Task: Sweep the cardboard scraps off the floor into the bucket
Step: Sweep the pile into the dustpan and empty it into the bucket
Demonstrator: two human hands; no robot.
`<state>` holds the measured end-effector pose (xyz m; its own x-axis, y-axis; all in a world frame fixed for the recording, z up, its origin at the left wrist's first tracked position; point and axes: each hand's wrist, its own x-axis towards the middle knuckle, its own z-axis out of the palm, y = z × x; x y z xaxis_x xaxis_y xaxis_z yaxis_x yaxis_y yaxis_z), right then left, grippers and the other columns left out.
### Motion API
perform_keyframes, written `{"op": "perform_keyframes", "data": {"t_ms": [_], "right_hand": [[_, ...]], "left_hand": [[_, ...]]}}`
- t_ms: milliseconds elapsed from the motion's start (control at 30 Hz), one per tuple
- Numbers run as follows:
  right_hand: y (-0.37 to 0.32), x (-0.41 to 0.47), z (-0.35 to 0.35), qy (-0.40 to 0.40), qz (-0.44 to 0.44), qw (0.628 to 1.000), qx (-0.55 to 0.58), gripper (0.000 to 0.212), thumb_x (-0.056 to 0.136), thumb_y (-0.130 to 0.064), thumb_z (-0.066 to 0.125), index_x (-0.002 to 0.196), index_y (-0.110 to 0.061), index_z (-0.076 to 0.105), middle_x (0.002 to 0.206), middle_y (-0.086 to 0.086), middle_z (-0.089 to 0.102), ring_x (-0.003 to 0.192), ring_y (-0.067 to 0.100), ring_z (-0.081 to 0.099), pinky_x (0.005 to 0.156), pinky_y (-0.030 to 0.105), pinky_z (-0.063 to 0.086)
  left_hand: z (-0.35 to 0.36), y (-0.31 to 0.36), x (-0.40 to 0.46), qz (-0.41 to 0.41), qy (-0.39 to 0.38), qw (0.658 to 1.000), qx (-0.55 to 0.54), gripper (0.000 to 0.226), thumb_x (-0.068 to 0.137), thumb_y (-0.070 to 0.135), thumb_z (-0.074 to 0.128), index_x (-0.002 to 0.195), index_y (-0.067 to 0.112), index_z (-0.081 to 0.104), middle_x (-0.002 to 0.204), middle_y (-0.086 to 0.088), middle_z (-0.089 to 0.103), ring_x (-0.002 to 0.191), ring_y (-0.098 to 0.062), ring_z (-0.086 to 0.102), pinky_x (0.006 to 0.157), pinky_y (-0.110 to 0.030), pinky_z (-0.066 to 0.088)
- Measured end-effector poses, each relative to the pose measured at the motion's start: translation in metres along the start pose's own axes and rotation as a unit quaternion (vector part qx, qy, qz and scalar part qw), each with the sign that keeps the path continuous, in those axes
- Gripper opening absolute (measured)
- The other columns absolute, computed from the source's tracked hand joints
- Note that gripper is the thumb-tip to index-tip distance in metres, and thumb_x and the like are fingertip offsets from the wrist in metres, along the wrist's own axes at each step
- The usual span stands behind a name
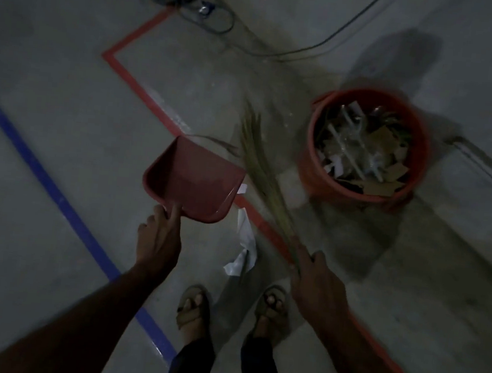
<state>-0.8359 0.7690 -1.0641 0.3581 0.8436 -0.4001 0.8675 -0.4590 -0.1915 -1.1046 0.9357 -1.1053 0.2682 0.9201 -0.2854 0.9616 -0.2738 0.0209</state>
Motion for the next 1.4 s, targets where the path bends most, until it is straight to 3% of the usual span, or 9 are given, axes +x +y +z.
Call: {"op": "perform_keyframes", "data": {"t_ms": [200,300,467,633,733,867,1033,1333,1400], "right_hand": [[-0.057,0.119,0.019,-0.046,-0.034,0.998,-0.022,0.053,0.100,-0.042,0.047,0.150,-0.031,0.032,0.112,0.011,0.052,0.097,0.032,0.062,0.077,0.037,0.046],[-0.087,0.171,0.034,-0.096,-0.047,0.994,-0.010,0.069,0.089,-0.057,0.027,0.152,-0.029,0.030,0.105,0.012,0.045,0.098,0.037,0.060,0.075,0.036,0.039],[-0.114,0.210,0.047,-0.172,-0.054,0.979,-0.098,0.058,0.096,-0.029,0.043,0.153,-0.023,0.031,0.132,0.024,0.050,0.116,0.044,0.052,0.095,0.047,0.045],[-0.047,0.157,0.063,-0.214,-0.039,0.969,-0.117,0.078,0.081,-0.059,0.028,0.149,-0.023,0.037,0.116,0.023,0.060,0.100,0.040,0.062,0.086,0.044,0.053],[0.023,0.119,0.071,-0.174,-0.083,0.975,-0.112,0.070,0.084,-0.048,0.029,0.142,-0.015,0.050,0.091,0.020,0.059,0.073,0.037,0.063,0.069,0.048,0.057],[0.071,0.048,0.028,-0.182,-0.090,0.974,-0.101,0.068,0.092,-0.034,0.049,0.153,-0.043,0.020,0.093,0.000,0.045,0.074,0.023,0.054,0.063,0.036,0.050],[0.120,0.008,-0.009,-0.241,-0.200,0.946,-0.089,0.066,0.085,-0.057,0.026,0.147,-0.057,0.003,0.093,-0.005,0.039,0.061,0.014,0.048,0.052,0.031,0.038],[0.235,0.070,0.033,-0.224,-0.291,0.896,-0.250,0.052,0.088,-0.020,0.046,0.133,-0.043,0.054,0.089,0.008,0.064,0.068,0.027,0.065,0.060,0.041,0.057],[0.236,0.087,0.033,-0.220,-0.265,0.899,-0.269,0.046,0.097,-0.029,0.043,0.142,-0.039,0.046,0.103,0.007,0.063,0.083,0.027,0.066,0.073,0.039,0.056]], "left_hand": [[0.056,-0.055,-0.006,-0.074,-0.018,0.997,-0.009,0.035,0.087,-0.001,0.061,0.119,0.011,0.053,0.098,-0.017,0.047,0.072,-0.036,0.052,0.060,-0.041,0.034],[0.089,-0.079,-0.007,-0.102,-0.032,0.994,-0.008,0.033,0.086,-0.001,0.062,0.116,0.011,0.054,0.097,-0.019,0.048,0.071,-0.038,0.055,0.058,-0.043,0.038],[0.123,-0.109,-0.024,-0.102,-0.067,0.992,-0.014,0.041,0.082,0.000,0.068,0.117,0.014,0.052,0.098,-0.017,0.049,0.071,-0.037,0.056,0.058,-0.044,0.046],[0.120,-0.118,-0.051,-0.099,-0.077,0.992,-0.028,0.042,0.082,0.000,0.069,0.119,0.016,0.055,0.095,-0.014,0.051,0.068,-0.034,0.056,0.058,-0.044,0.045],[0.114,-0.103,-0.071,-0.116,-0.081,0.989,-0.043,0.042,0.081,0.000,0.070,0.117,0.016,0.057,0.096,-0.015,0.051,0.068,-0.037,0.056,0.058,-0.042,0.039],[0.104,-0.069,-0.089,-0.164,-0.056,0.982,-0.081,0.033,0.085,0.001,0.066,0.113,0.013,0.057,0.095,-0.017,0.051,0.071,-0.040,0.057,0.058,-0.042,0.037],[0.104,-0.035,-0.115,-0.247,-0.013,0.964,-0.096,0.035,0.086,0.001,0.062,0.119,0.010,0.053,0.102,-0.023,0.050,0.075,-0.044,0.057,0.058,-0.044,0.037],[0.117,0.062,-0.189,-0.346,-0.033,0.932,-0.100,0.037,0.088,0.003,0.063,0.121,0.014,0.052,0.104,-0.024,0.049,0.081,-0.047,0.057,0.065,-0.050,0.043],[0.124,0.084,-0.201,-0.338,-0.033,0.935,-0.100,0.036,0.089,0.004,0.062,0.121,0.014,0.051,0.101,-0.022,0.048,0.079,-0.046,0.057,0.063,-0.049,0.044]]}}
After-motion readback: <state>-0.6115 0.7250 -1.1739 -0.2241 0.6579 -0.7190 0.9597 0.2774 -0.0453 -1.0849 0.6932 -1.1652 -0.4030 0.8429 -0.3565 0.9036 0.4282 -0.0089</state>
